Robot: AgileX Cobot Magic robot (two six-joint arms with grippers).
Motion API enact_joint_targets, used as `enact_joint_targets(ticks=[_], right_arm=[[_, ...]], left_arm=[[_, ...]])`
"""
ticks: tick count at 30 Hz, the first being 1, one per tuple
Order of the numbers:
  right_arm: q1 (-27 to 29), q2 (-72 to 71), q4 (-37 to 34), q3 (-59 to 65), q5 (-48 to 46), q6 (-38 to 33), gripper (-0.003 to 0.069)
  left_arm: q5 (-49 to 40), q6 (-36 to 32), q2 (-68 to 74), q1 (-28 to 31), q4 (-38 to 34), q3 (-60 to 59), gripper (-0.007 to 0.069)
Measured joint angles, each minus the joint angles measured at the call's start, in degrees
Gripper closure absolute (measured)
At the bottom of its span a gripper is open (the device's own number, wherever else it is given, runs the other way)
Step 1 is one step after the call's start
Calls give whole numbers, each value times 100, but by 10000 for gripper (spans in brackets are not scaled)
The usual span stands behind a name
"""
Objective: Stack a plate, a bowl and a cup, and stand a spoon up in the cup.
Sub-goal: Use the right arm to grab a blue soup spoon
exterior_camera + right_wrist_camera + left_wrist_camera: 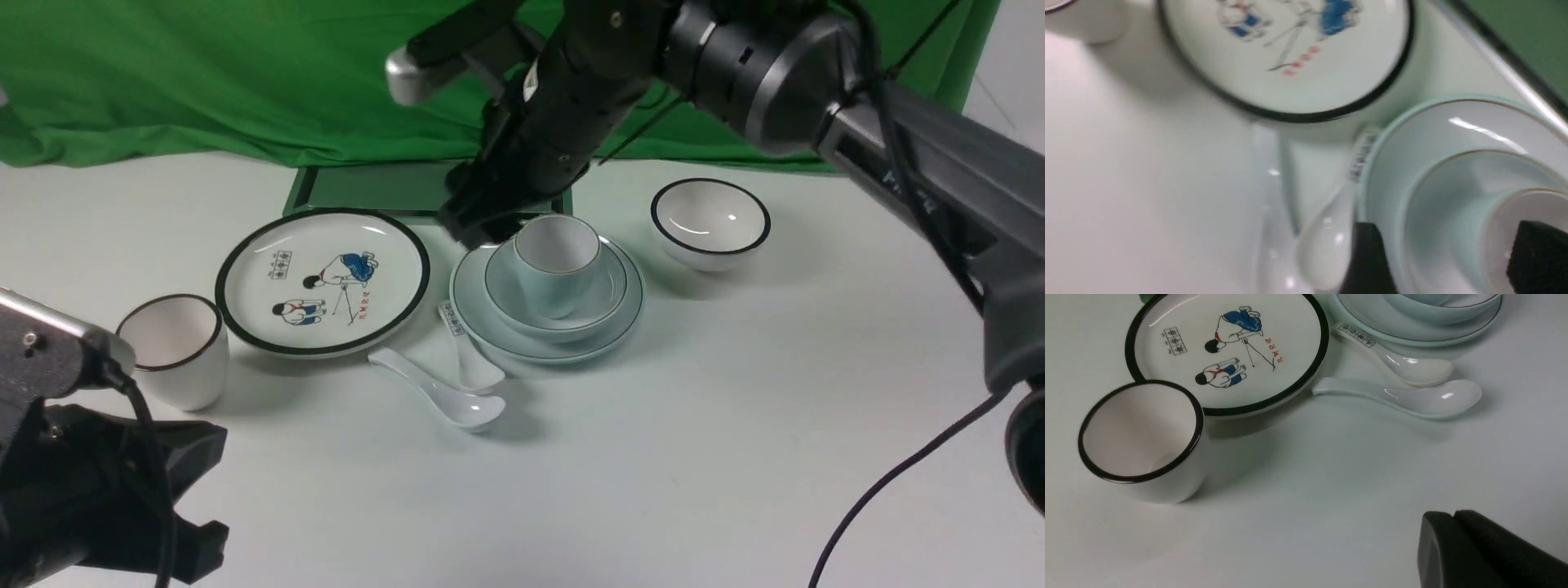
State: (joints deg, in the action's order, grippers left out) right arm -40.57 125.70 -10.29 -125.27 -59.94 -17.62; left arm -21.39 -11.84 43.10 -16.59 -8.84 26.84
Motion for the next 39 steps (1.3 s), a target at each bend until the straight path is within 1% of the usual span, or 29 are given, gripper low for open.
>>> enact_joint_targets(ticks=[3, 5, 7, 10, 13, 18, 21, 23, 24, 25, 26, 33, 36, 39], right_arm=[[-325, 366, -120, 6, -109, -126, 193], [-448, 625, -140, 19, -98, -199, 193], [-478, 773, -140, 32, -36, -239, 194], [-497, 1006, -135, 57, 317, -310, 194], [-497, 1148, -122, 57, 873, -324, 194], [-497, 1332, -111, 57, 1089, -324, 203], [-497, 1419, -115, 57, 1052, -324, 276], [-497, 1421, -120, 57, 1011, -324, 372], [-497, 1421, -122, 57, 1004, -324, 382], [-497, 1421, -127, 57, 962, -318, 456], [-497, 1421, -139, 57, 927, -307, 494], [-497, 1188, -238, 63, 342, -192, 498], [-491, 729, -454, 63, 293, -358, 498], [-411, 263, -524, 57, 293, -572, 498]], left_arm=[[35, 0, 0, 0, -30, 0, 653], [35, 0, 0, 0, -37, 0, 653], [35, 0, 0, 0, -37, 0, 653], [50, 0, 0, 0, -42, 0, 653], [77, 0, 0, 0, -42, 0, 653], [77, 0, 0, 0, -42, 0, 653], [82, 0, 0, 0, -42, 0, 653], [82, 0, 0, 0, -42, 0, 653], [82, 0, 0, 0, -42, 0, 653], [82, 0, 0, 0, -42, 0, 653], [82, 0, 0, 0, -42, 0, 653], [76, 5, 0, 0, -65, 0, 653], [76, 5, 0, 0, -80, 0, 653], [76, 5, 0, 0, -80, 0, 653]])
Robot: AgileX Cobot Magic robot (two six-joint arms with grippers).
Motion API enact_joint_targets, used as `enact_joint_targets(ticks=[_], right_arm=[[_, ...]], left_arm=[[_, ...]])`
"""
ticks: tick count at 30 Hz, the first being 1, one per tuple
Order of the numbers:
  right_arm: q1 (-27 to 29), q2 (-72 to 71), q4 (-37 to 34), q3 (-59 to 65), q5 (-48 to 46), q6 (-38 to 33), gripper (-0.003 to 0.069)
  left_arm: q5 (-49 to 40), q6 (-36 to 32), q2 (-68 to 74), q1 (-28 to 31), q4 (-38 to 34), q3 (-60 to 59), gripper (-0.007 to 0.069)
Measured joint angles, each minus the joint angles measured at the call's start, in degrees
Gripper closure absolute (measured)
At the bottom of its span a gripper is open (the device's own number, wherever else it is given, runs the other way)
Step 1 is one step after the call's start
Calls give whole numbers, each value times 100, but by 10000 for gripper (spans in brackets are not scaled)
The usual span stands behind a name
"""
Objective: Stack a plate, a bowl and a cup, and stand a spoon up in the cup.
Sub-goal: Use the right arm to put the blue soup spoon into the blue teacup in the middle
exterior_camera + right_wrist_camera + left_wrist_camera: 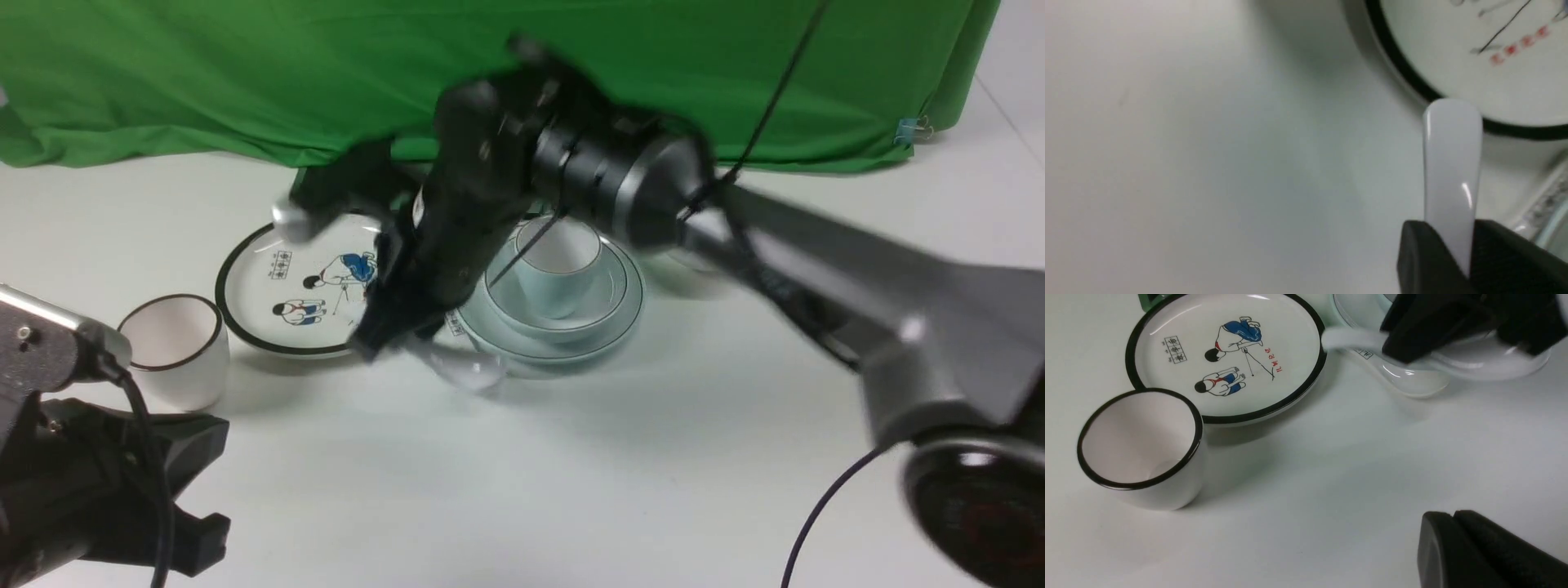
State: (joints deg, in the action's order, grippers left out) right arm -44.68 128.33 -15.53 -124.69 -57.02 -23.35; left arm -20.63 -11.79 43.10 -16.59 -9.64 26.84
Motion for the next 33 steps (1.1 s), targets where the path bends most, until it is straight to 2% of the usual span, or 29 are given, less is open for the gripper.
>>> enact_joint_targets(ticks=[3, 6, 10, 14, 17, 18, 19, 23, 27, 33], right_arm=[[269, -381, -31, 0, 169, -117, 498], [599, -493, -40, 0, 808, -182, 498], [921, -487, -138, 265, 2270, -227, 498], [973, -590, -274, 1268, 4149, -390, 498], [923, -863, -311, 2464, 5875, -325, 498], [917, -889, -311, 2633, 6004, -287, 498], [879, -1082, -311, 3275, 7080, -76, 498], [833, -1268, -44, 4206, 8703, 613, 498], [833, -1208, 197, 4516, 9147, 1070, 498], [833, -991, 251, 4664, 9222, 979, 498]], left_arm=[[0, 0, 0, 0, 0, 0, 653], [0, 0, 0, 0, 0, 0, 653], [0, 0, 0, 0, -4, 0, 653], [0, 0, 0, 0, -4, 0, 653], [0, 0, 0, 0, -4, 0, 653], [0, 0, 0, 0, -4, 0, 653], [0, 0, 0, 0, 2, 0, 653], [57, 0, 0, 0, 61, 0, 653], [120, 0, 0, 0, 65, 0, 653], [173, 0, 0, 0, 88, 0, 653]])
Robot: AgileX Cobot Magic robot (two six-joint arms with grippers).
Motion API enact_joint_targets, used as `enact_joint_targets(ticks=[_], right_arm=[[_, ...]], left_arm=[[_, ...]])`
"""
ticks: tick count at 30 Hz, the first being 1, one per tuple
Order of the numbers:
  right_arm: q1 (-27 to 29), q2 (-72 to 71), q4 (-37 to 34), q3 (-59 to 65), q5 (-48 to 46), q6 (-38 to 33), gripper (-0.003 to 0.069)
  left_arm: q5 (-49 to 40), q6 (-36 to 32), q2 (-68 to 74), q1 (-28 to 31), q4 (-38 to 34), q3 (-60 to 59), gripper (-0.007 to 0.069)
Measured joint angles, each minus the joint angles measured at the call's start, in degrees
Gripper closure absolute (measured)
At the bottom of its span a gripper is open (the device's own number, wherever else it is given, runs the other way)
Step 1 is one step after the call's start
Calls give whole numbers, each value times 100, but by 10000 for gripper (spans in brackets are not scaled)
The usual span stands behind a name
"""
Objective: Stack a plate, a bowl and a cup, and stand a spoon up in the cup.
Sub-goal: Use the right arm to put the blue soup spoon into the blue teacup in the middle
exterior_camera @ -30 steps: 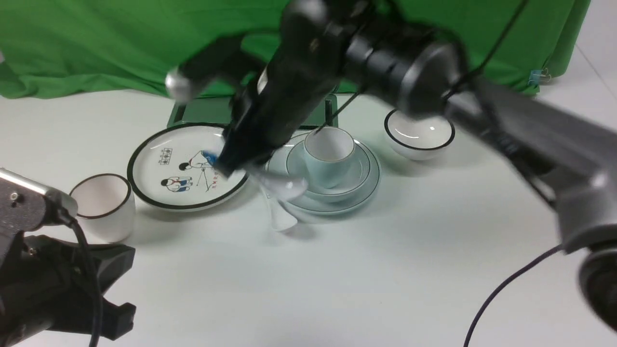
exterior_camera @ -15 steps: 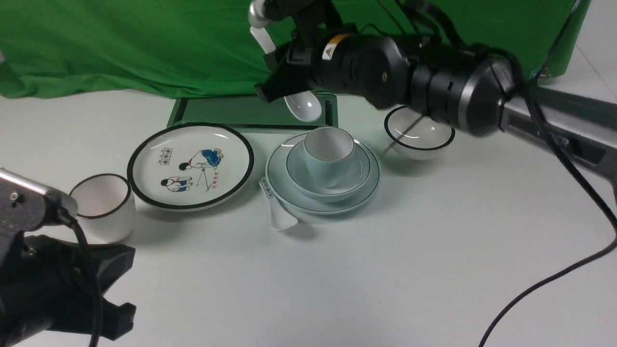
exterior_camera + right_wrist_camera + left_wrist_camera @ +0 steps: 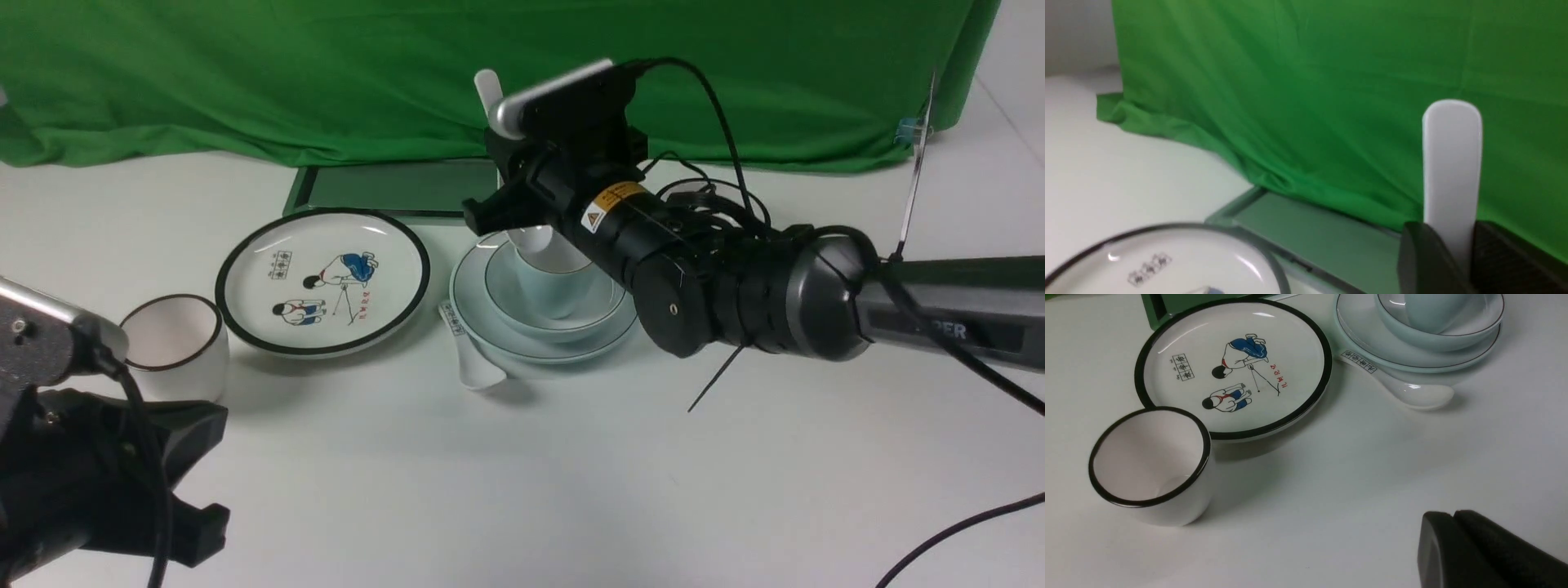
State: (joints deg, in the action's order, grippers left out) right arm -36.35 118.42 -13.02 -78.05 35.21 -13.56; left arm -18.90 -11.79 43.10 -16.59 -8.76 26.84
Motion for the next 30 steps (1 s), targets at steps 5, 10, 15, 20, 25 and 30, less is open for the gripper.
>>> enact_joint_targets(ticks=[5, 10, 15, 20, 25, 30], right_arm=[[0, 36, -119, 17, -100, -572, 498], [0, 54, -171, 20, -255, -886, 487], [53, 54, -255, 20, -273, -914, 400], [100, -15, -305, 27, -464, -1097, 327], [100, -971, -319, 27, -2007, -1930, 389], [100, -2739, -261, 27, -4182, -2668, 595]], left_arm=[[0, 0, 0, 0, 0, 0, 653], [0, 0, 0, 0, 0, 0, 653], [-17, 0, 0, 0, -5, 0, 653], [-98, 0, -16, 0, -5, 15, 653], [-651, -56, -435, 0, 14, 334, 653], [-550, -76, -1380, 0, 39, 400, 653]])
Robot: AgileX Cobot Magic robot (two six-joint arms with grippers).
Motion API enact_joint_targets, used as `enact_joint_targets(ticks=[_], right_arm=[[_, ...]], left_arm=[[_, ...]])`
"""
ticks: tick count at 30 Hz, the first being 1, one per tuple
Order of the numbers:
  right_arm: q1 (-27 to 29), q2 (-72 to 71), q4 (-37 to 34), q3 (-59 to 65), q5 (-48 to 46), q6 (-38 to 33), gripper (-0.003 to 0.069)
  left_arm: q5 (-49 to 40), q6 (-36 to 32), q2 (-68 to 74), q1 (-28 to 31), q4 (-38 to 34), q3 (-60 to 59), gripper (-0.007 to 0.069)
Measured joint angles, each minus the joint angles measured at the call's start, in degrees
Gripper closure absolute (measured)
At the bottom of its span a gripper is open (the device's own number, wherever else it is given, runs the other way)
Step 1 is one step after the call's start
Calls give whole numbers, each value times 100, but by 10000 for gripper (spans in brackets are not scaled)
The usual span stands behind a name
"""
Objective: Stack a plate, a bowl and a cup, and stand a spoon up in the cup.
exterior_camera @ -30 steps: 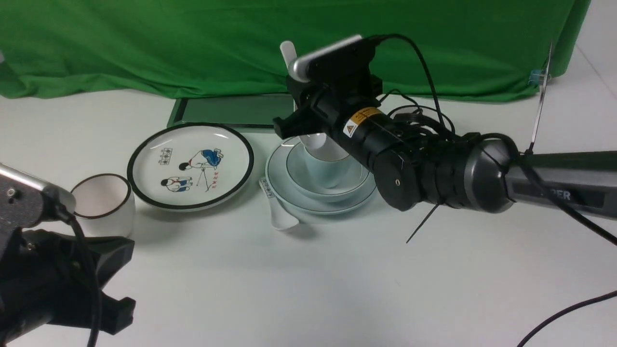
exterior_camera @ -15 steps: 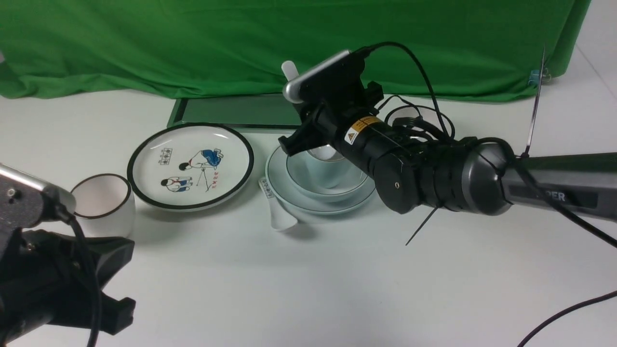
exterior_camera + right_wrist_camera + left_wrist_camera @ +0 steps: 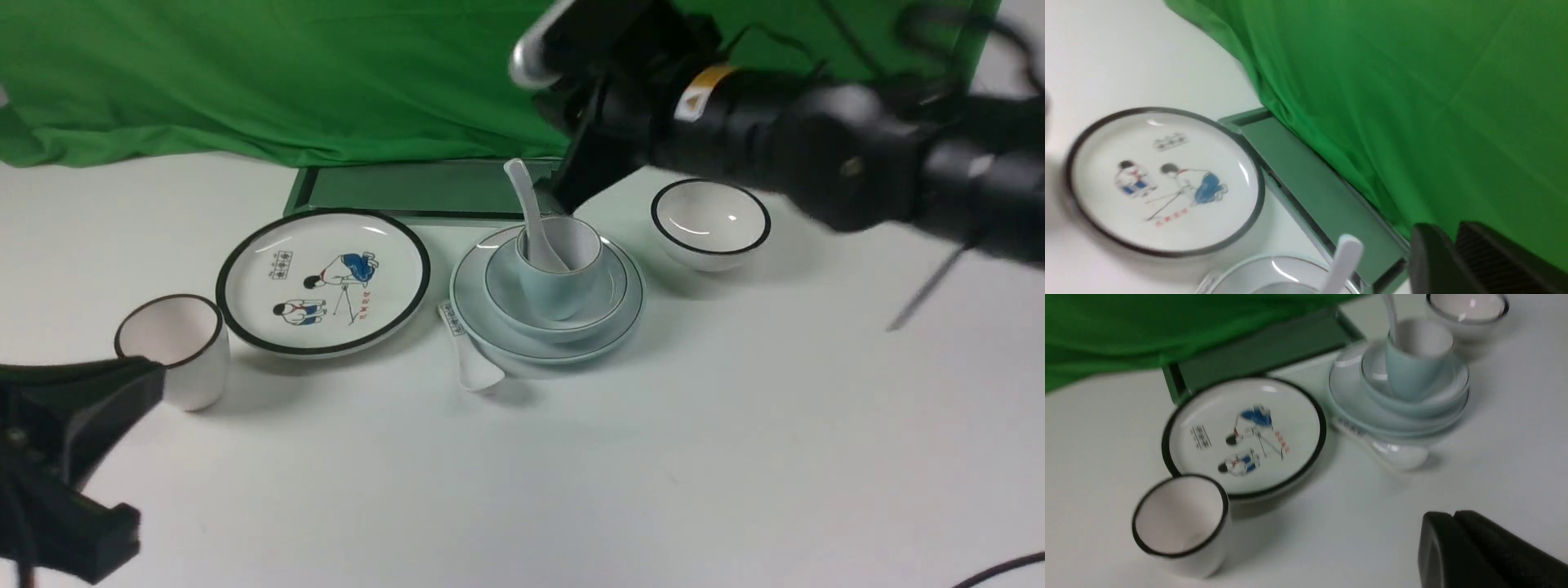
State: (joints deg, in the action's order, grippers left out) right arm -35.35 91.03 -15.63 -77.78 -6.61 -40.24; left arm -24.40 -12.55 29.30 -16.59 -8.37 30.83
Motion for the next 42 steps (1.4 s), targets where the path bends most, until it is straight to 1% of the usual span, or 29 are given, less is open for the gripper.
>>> enact_joint_targets(ticks=[2, 4, 5, 6, 8, 9, 10, 12, 15, 16, 18, 22, 23, 24, 25, 27, 30, 35, 37, 42], right_arm=[[5, -708, 206, 0, -751, 41, 634], [11, -1309, 624, 0, -1341, 345, 645], [10, -1371, 624, 0, -1403, 394, 645], [10, -1849, 1151, 0, -1921, 887, 646], [10, -2361, 1750, 13, -2641, 1492, 648], [10, -2409, 1808, 13, -2710, 1492, 648], [10, -2861, 2224, 150, -3293, 2041, 647], [10, -3361, 2552, 470, -3718, 2500, 647], [16, -4168, 2701, 1237, -3937, 3025, 647], [16, -4305, 2708, 1380, -3926, 3096, 647], [20, -5245, 2714, 2443, -3604, 3518, 647], [20, -6535, 2727, 4141, -2354, 3956, 647], [20, -6942, 2727, 4646, -1758, 4024, 647], [20, -6995, 2727, 4806, -1672, 4061, 647], [20, -7334, 2727, 5255, -1083, 4093, 647], [20, -7714, 2727, 5898, -358, 4108, 647], [20, -8042, 2732, 6594, 239, 4180, 643], [20, -8128, 2732, 7547, 439, 4220, 637], [20, -8128, 2732, 7683, 427, 4220, 634], [41, -8200, 2743, 7832, -137, 4220, 620]], left_arm=[[110, -4, -386, 0, 0, -77, 653], [199, -7, -695, 0, 6, -201, 653], [245, -7, -759, 0, 24, -236, 653], [375, -11, -995, 0, 67, -408, 653], [559, -11, -1251, 0, 103, -655, 653], [584, -11, -1272, 0, 104, -655, 653], [789, -11, -1438, 0, 114, -837, 653], [1029, -11, -1601, 0, 126, -1005, 653], [1243, -11, -1693, 0, 126, -1071, 653], [1270, -11, -1693, 0, 126, -1071, 653], [1390, -41, -1699, 0, 131, -1075, 653], [1408, -148, -1699, 0, 334, -1075, 653], [1408, -148, -1699, 0, 461, -1075, 653], [1408, -148, -1699, 0, 477, -1075, 653], [1412, -148, -1699, 0, 565, -1075, 653], [1412, -148, -1699, 0, 603, -1075, 653], [1412, -151, -1699, 0, 641, -1075, 653], [1412, -151, -1699, 0, 674, -1075, 653], [1412, -151, -1699, 0, 684, -1075, 653], [1412, -161, -1699, 0, 684, -1075, 653]])
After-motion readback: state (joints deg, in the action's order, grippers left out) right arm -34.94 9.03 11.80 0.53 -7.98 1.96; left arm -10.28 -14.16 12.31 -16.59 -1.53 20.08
